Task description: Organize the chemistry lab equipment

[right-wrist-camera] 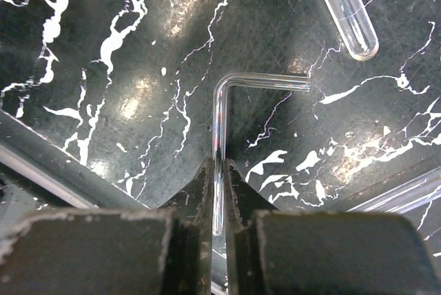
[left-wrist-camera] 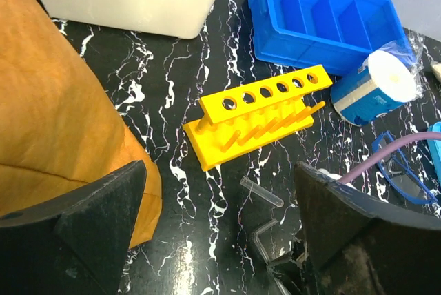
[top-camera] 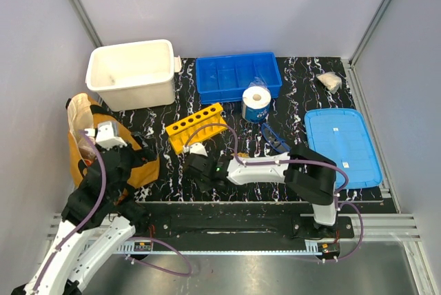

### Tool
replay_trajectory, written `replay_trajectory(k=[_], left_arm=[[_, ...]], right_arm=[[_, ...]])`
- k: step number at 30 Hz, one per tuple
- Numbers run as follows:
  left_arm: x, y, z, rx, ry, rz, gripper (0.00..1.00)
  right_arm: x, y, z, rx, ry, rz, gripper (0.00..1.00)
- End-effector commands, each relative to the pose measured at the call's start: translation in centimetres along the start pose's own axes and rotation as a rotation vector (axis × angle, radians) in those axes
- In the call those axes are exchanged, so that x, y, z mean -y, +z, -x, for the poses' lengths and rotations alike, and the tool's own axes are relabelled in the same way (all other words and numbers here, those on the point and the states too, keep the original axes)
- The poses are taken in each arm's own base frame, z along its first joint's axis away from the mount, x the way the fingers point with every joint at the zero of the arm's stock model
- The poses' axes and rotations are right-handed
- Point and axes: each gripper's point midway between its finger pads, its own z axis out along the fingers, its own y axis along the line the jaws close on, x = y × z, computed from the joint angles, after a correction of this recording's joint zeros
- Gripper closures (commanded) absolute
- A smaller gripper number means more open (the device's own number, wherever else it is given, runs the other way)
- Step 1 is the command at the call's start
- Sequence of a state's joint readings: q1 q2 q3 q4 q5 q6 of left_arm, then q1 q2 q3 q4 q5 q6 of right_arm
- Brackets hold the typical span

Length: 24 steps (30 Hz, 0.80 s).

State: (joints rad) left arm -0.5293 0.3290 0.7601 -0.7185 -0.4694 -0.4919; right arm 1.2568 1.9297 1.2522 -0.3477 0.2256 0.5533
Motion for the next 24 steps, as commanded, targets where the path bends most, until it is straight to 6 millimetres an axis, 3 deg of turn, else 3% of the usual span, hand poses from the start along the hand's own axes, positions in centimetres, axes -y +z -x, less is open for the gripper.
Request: replay_trajectory(k=[1,8,13,19,24], left_arm=[[1.8,0.5,-0.1,-0.053,-0.030,-0.042,0.08],[3.0,2.2,-2.7,-0.207,-0.001,-0.035,0.08],[3.3,2.9,-1.6,-0.243,0.045,0.017,0.07],[4.4,3.3,-0.4,-0.257,0.069,0.000,0.07],[4.9,3.7,-2.3,-0.263,0.119,-0.087,0.07]], right_arm=[[-1.3,-2.6,3.6,0.146,0.081,0.054,0.92],[-0.4,-5.3,5.5,0.243,0.122,0.049,0.93],[1.0,-7.1,7.7,0.323,0.132,0.014,0.92],[5.5,-8.3,11.4,0.360,0.195,-0.034,0.91],[10.7,-10.3,16.9,0.449,0.227,-0.098,0.92]])
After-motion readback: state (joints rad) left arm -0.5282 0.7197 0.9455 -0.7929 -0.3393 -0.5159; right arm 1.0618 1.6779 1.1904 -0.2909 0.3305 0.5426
